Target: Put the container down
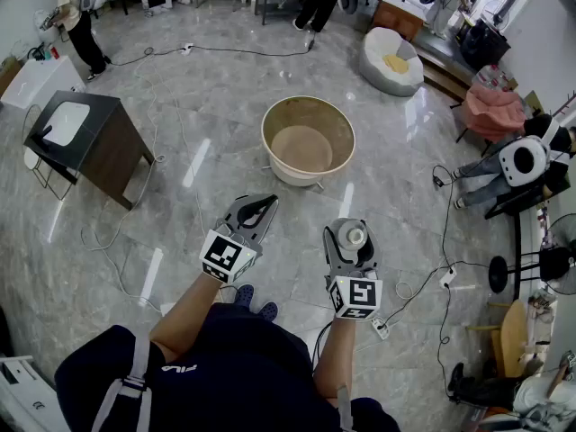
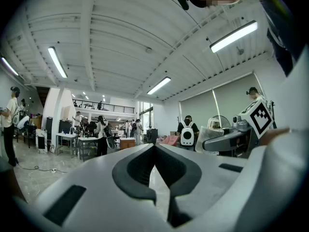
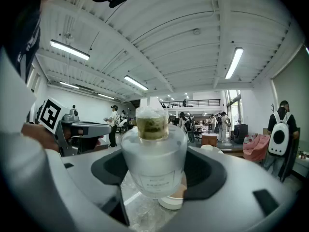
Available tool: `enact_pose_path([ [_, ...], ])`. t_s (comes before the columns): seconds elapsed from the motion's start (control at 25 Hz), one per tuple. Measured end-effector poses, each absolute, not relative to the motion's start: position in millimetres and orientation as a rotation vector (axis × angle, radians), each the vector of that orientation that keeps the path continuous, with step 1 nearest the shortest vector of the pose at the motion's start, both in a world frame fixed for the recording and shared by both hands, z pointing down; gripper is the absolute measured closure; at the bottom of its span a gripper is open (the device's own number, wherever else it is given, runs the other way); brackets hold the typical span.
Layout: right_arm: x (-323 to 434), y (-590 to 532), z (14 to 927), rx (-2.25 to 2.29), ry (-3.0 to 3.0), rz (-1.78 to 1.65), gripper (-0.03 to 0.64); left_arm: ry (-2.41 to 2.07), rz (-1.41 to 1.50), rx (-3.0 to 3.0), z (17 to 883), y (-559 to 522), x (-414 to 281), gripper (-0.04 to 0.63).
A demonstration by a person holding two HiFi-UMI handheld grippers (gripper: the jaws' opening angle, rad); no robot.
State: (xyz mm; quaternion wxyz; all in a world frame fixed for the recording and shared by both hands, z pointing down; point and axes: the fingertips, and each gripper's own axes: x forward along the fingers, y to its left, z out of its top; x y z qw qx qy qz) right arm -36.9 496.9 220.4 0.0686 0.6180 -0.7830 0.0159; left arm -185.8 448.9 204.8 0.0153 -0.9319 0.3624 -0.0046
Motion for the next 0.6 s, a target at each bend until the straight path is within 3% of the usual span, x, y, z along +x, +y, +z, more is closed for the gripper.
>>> enact_pose_path([
  [0.6, -28.6, 505.9, 216.1, 1.879, -2.372, 0.061, 0.278, 1.093, -0.022, -2.91, 202.8, 458.2, -176.1, 0.571],
])
